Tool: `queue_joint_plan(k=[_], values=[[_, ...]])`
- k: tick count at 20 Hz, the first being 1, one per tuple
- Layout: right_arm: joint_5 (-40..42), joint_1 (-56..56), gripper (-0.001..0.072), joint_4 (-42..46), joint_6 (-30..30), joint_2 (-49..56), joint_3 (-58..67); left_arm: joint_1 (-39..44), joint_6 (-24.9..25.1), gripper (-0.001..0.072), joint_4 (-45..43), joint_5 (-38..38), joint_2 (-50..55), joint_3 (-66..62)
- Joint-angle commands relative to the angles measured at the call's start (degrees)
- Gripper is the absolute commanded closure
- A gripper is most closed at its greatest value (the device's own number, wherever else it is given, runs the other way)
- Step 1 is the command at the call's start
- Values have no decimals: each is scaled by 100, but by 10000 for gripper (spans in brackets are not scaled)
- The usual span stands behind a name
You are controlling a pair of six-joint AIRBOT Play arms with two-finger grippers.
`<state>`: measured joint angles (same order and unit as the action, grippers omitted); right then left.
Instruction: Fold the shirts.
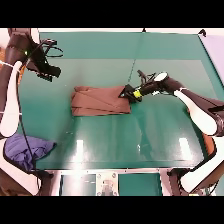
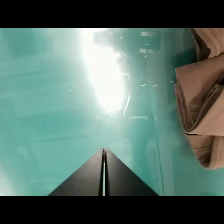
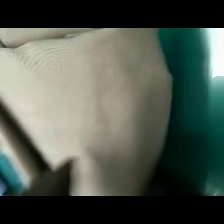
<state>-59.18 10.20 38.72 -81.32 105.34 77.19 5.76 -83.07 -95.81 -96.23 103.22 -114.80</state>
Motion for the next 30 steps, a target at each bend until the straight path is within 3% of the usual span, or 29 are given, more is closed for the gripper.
queue_joint_plan(k=[1, 4, 9, 13, 21, 27, 30], values=[[299, 315, 696, -636, 122, 37, 98, -2, 0, 684, 28, 20, -4, 0], [-190, -31, 697, -627, 79, -186, 892, -2, 2, 683, 31, 7, -4, 0], [-957, -1665, 698, -330, -433, -1366, 2015, -2, -2, 684, 42, -24, -4, 0], [-1340, -3477, 698, -7, -726, -2031, 2118, -2, -31, 683, 208, -22, -4, 0], [-2218, -6642, 698, 595, -885, -2100, 2118, -2, -243, 683, 337, -17, -4, 0], [-3397, -7611, 698, 1923, -1432, -2249, 2068, -2, -240, 683, 385, -31, -4, 0], [-4236, -7672, 699, 3034, -1836, -2308, 1976, 2, -238, 683, 487, -28, -4, 0]])
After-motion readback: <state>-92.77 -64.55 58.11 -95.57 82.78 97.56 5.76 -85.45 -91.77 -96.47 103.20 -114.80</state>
